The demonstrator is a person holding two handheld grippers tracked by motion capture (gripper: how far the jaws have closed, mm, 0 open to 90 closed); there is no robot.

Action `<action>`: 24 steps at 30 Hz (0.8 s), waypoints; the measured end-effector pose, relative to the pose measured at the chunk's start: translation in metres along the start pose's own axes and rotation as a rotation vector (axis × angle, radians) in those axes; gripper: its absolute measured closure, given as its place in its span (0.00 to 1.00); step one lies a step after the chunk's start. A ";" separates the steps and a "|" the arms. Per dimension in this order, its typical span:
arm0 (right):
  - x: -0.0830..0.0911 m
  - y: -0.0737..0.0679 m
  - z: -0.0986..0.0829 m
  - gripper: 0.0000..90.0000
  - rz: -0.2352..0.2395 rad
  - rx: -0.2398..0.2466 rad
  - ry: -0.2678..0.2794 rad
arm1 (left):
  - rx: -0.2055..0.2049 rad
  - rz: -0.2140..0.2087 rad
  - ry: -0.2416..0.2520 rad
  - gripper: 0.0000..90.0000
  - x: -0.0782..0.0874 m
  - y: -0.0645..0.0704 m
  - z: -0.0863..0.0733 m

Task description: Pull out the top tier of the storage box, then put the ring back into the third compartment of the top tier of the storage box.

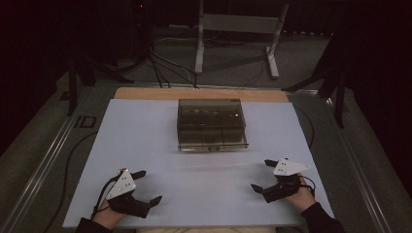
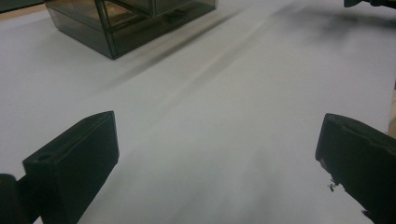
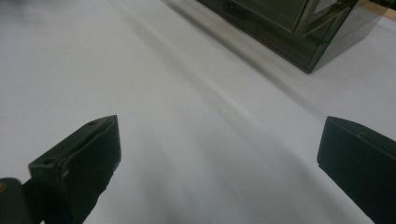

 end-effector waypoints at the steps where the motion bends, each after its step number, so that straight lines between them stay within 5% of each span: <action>1: 0.000 0.000 0.000 0.00 0.003 0.000 0.002 | 0.000 0.000 -0.001 0.00 0.000 0.000 0.000; 17: -0.001 -0.003 0.000 0.00 0.011 0.013 -0.013 | -0.007 -0.004 -0.005 0.00 0.000 0.001 0.001; 24: -0.001 -0.004 0.000 0.00 0.021 0.018 -0.018 | -0.033 -0.063 0.008 0.00 0.000 0.007 0.006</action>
Point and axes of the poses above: each handheld gripper's, and its own axes: x roughly backward along the jaws, z roughly out of its top, y roughly to its right, the point moved 1 cm from there along -x, roughly forward along the jaws, and after that the axes turned 15 degrees about -x, right-handed, at the moved point
